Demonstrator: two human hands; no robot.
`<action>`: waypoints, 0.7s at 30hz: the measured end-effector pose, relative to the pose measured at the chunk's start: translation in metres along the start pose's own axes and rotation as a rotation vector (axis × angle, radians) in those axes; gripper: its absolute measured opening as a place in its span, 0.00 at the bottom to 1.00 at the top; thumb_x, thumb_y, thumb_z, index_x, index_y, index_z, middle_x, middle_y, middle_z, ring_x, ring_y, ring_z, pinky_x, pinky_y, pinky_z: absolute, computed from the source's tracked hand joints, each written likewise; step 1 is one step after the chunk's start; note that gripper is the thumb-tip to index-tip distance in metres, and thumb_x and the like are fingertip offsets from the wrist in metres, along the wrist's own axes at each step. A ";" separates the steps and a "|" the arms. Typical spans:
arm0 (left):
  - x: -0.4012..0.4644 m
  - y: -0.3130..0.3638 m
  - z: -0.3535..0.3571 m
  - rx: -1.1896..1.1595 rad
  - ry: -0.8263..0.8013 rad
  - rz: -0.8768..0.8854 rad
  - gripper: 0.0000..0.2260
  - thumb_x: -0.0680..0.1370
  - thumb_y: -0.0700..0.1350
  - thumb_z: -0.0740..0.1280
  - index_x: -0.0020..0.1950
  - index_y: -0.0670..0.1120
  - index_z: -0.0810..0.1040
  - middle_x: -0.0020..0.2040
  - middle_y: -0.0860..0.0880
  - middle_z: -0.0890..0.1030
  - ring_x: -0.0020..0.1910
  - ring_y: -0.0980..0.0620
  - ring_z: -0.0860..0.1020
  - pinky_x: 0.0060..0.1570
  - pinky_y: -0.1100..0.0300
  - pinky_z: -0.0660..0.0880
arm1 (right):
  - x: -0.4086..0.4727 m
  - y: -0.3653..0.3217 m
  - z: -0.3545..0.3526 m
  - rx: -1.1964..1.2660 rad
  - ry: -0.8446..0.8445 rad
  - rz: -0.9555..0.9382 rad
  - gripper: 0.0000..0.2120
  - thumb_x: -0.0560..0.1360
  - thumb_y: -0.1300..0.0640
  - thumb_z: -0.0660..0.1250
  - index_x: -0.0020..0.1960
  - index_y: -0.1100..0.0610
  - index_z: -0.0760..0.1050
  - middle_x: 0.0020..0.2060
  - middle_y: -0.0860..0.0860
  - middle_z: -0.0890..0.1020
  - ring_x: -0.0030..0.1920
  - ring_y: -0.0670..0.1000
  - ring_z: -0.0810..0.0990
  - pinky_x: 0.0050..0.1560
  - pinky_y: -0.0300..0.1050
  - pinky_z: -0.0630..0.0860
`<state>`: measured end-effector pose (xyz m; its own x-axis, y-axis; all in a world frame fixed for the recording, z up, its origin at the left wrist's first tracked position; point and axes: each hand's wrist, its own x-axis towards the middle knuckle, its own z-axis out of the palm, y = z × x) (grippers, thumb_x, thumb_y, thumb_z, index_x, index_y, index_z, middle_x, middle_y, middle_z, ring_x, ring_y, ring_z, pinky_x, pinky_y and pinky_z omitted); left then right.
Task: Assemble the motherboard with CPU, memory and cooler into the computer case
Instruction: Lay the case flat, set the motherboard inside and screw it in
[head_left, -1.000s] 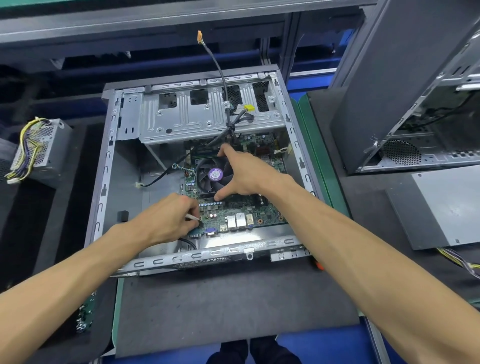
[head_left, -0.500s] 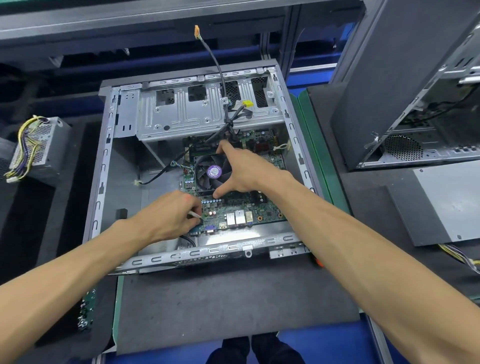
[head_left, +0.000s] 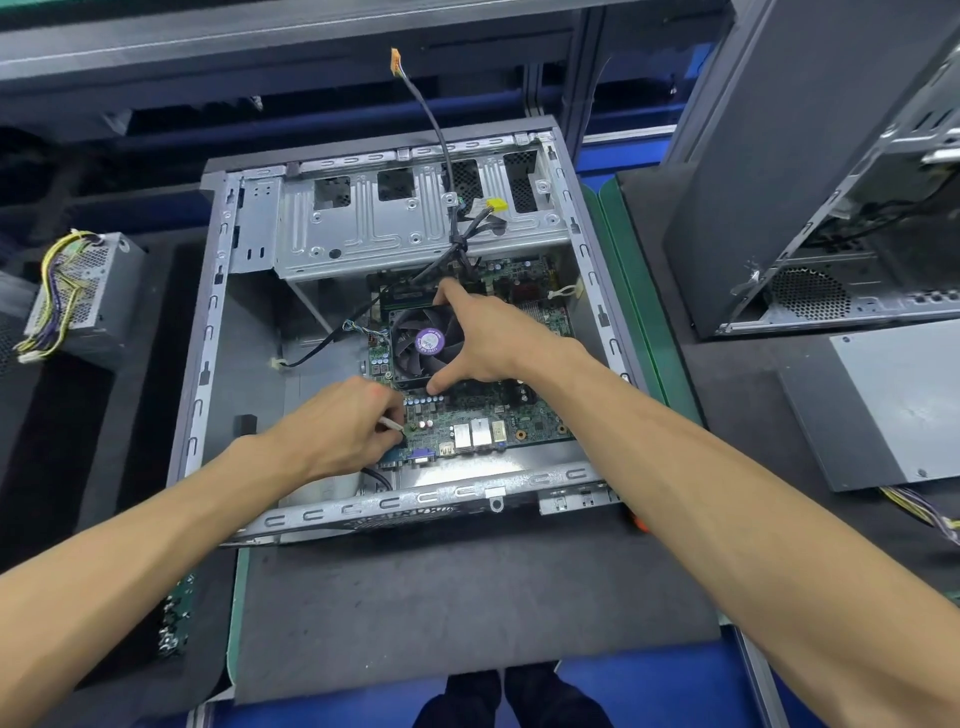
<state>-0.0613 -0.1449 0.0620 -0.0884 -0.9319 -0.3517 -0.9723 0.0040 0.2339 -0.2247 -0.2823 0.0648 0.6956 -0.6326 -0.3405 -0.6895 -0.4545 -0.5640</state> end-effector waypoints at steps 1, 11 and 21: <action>0.000 0.000 0.000 -0.006 -0.004 -0.001 0.02 0.75 0.44 0.70 0.42 0.49 0.80 0.40 0.52 0.82 0.39 0.51 0.79 0.39 0.56 0.76 | 0.000 0.000 0.000 0.000 0.000 -0.001 0.54 0.60 0.41 0.84 0.75 0.52 0.57 0.63 0.55 0.77 0.52 0.55 0.74 0.46 0.49 0.72; -0.001 -0.002 -0.001 -0.035 -0.006 0.002 0.02 0.75 0.44 0.71 0.42 0.49 0.81 0.40 0.53 0.83 0.39 0.53 0.80 0.41 0.54 0.78 | 0.001 0.000 0.001 -0.016 -0.002 0.005 0.54 0.59 0.40 0.84 0.74 0.51 0.58 0.64 0.55 0.76 0.54 0.56 0.76 0.48 0.51 0.74; 0.001 -0.001 -0.002 -0.073 0.005 -0.015 0.02 0.75 0.46 0.73 0.42 0.49 0.83 0.39 0.54 0.83 0.38 0.55 0.80 0.41 0.55 0.79 | 0.002 0.001 0.001 -0.082 -0.005 -0.007 0.54 0.61 0.38 0.82 0.77 0.52 0.58 0.67 0.55 0.74 0.63 0.58 0.76 0.56 0.53 0.76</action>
<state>-0.0596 -0.1462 0.0631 -0.0723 -0.9334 -0.3516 -0.9551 -0.0368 0.2940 -0.2235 -0.2833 0.0624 0.7013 -0.6264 -0.3404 -0.6987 -0.5091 -0.5027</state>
